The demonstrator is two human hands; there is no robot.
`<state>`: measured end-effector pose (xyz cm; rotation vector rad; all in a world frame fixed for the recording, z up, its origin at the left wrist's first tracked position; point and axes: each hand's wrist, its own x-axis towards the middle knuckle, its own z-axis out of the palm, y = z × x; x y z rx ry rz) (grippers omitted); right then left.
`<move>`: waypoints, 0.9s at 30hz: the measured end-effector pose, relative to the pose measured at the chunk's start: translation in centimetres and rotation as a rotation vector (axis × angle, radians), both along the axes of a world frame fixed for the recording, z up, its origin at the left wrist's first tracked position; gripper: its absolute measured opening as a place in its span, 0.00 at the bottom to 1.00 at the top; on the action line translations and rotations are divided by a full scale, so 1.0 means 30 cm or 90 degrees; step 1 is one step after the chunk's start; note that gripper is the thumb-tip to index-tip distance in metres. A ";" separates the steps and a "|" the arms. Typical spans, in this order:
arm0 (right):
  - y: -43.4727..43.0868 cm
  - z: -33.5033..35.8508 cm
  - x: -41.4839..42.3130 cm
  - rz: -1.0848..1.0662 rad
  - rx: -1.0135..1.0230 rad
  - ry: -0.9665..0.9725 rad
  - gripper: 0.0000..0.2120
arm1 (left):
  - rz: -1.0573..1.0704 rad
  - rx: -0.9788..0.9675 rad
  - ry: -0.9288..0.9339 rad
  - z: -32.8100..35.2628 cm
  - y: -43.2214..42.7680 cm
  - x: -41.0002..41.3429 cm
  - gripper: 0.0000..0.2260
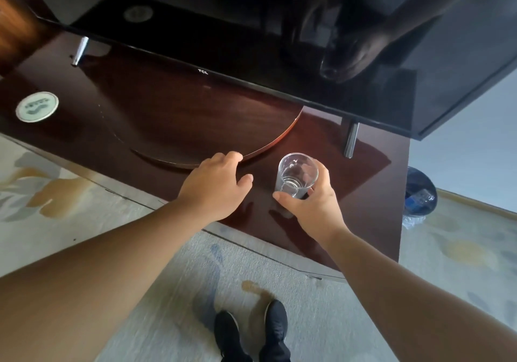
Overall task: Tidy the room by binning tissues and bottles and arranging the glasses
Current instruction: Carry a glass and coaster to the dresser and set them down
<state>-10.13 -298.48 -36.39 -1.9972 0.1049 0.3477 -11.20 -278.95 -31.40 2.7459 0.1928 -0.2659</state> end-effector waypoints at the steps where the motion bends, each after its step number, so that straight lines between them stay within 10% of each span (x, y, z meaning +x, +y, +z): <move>1: 0.005 0.006 0.005 0.003 -0.002 -0.004 0.42 | 0.002 0.000 0.002 -0.004 -0.001 0.000 0.21; 27: 0.306 0.512 0.068 0.189 0.089 -0.116 0.28 | 0.216 0.063 -0.106 0.394 0.293 -0.141 0.23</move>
